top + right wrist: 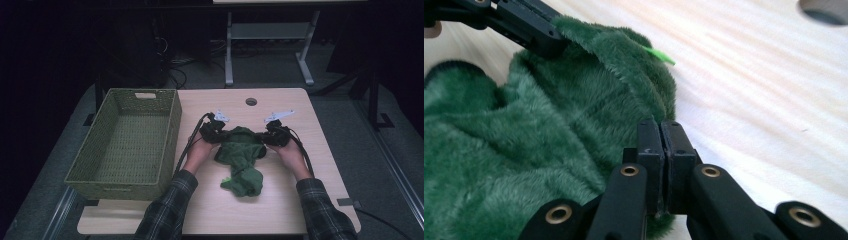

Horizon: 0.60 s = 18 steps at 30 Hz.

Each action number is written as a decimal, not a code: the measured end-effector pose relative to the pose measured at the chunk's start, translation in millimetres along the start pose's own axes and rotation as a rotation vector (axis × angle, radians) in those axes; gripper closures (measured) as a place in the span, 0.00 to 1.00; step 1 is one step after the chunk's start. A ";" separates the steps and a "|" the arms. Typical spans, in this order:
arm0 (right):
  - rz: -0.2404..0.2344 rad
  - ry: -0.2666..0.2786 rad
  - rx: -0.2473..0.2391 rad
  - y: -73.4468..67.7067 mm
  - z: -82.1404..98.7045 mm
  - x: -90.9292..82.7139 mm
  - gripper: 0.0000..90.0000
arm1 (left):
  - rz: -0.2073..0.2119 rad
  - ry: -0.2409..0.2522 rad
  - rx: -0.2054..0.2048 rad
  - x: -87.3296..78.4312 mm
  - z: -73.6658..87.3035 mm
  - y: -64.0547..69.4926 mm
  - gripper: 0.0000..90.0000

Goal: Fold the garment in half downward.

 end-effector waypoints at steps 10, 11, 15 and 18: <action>0.006 0.037 0.027 8.0 -20.4 -27.0 0.99 | 0.001 0.059 0.004 -10.5 -32.5 -3.5 0.96; 0.015 0.042 0.022 9.2 -22.1 -29.3 0.99 | 0.002 0.063 0.006 -11.8 -35.6 -4.4 0.96; 0.022 0.081 0.016 12.3 -29.8 -38.5 0.99 | -0.004 0.083 0.007 -16.4 -45.3 -5.8 0.96; 0.024 0.095 0.033 15.6 -36.7 -49.0 0.99 | -0.004 0.101 0.014 -20.9 -53.4 -4.5 0.96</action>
Point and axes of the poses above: each handheld gripper's, and its own axes: x roughly forward along the jaws, z roughly out of its underside, y roughly to its right, the point moved 7 cm from there along x, roughly forward along the jaws, and after that the axes turned 3 degrees about -z, right-handed, at the moved point
